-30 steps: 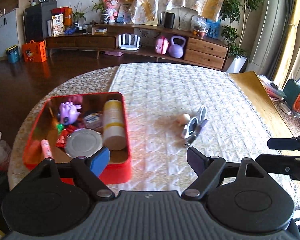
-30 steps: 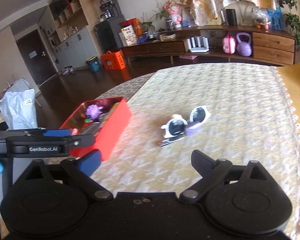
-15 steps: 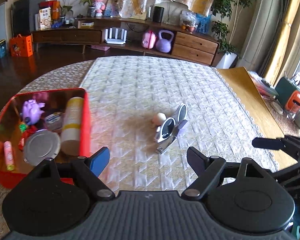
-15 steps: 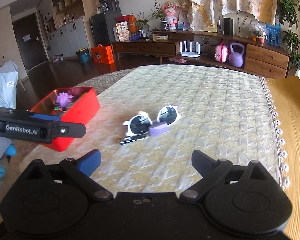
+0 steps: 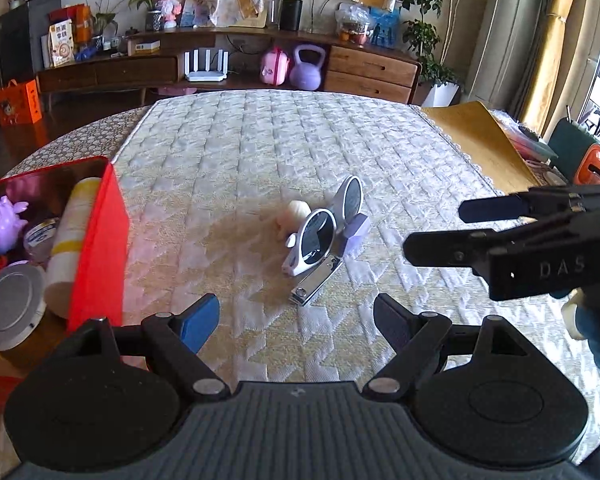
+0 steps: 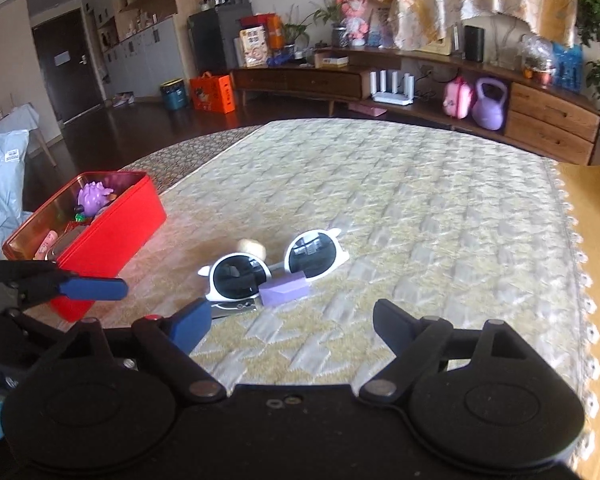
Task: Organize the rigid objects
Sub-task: 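Withdraw both tools from the red box toward the white sunglasses, then close the left tool on the silver nail clipper while the right tool grasps the sunglasses' purple strap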
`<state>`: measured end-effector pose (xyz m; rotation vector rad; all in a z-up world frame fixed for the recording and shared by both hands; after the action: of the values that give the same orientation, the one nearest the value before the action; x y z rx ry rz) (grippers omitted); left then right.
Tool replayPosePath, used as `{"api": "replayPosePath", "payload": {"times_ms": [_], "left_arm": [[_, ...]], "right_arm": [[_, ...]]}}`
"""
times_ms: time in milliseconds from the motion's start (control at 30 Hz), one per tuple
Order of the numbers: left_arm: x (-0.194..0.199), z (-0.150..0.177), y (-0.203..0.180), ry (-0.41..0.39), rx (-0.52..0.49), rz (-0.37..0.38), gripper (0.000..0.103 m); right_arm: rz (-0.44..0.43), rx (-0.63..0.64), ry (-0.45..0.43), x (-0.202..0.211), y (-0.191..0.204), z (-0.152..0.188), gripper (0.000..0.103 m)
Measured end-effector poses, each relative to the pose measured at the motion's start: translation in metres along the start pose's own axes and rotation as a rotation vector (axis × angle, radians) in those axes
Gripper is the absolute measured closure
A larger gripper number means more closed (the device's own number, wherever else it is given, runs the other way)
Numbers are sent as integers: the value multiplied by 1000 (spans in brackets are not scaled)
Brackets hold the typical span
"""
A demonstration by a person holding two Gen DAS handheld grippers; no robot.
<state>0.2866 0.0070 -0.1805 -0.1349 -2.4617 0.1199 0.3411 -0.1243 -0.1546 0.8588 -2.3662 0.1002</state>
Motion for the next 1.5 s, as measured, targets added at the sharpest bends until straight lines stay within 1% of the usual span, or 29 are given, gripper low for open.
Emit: {"api": "replayPosePath", "payload": {"times_ms": [33,67,100,233,267,300,333,367,433,500,533,667,733,833,933,1067,1133,1200,1400,1500], "left_arm": [[-3,1,-1,-2,-4,3,19],[-6,1,-2,0,-10,8,19],[-10,2,-3,1,-17,4,19],[-20,2,-5,-6,-36,3,19],[-22,2,-5,-8,-37,3,20],[-24,1,-5,-8,-40,6,25],[-26,1,-6,-5,-44,8,29],[-28,1,-6,-2,-46,12,31],[-31,1,-7,1,-53,22,38],[-33,2,-8,5,-62,27,42],[-34,2,-8,6,-65,30,44],[-37,0,-7,5,-76,25,49],[-38,-1,-8,6,-73,33,57],[-40,-2,-9,8,-90,29,63],[-41,-2,-11,9,-109,29,68],[-40,-1,-14,10,-115,34,73],[-40,-2,-15,14,-117,34,80],[-40,-1,-16,14,-132,30,83],[-35,4,-22,19,-143,49,91],[-32,6,-24,24,-141,53,92]], "right_arm": [[-7,7,6,-4,1,0,17],[-15,10,17,-8,1,1,22],[-17,9,26,-13,2,1,24],[-22,7,39,-28,2,0,25],[-28,10,44,-32,3,0,27],[-33,14,50,-34,4,0,30],[-36,21,55,-37,4,1,31],[-36,28,60,-39,4,1,33],[-38,38,68,-43,4,1,37],[-38,42,70,-45,3,1,40],[-38,46,73,-46,3,1,41],[-42,63,80,-49,1,1,43],[-44,68,84,-50,1,2,46],[-40,74,89,-52,0,2,49],[-39,70,92,-53,0,3,51],[-45,72,91,-53,1,4,60],[-42,71,89,-52,1,3,63],[-37,63,88,-52,1,3,66],[-13,44,75,-42,-1,6,67],[5,7,61,-31,-6,9,67]]}}
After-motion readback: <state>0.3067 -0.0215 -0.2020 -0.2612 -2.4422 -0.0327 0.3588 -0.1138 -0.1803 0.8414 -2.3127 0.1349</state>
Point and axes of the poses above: each gripper's, at about its wrist camera, not at the fingertips, and x roughly against the way its jaws point, y to its left, z to its underside, the point moved 9 cm from there along -x, roughly the way its jaws point, and after that the axes turned 5 degrees about -y, right-handed, at the moved point
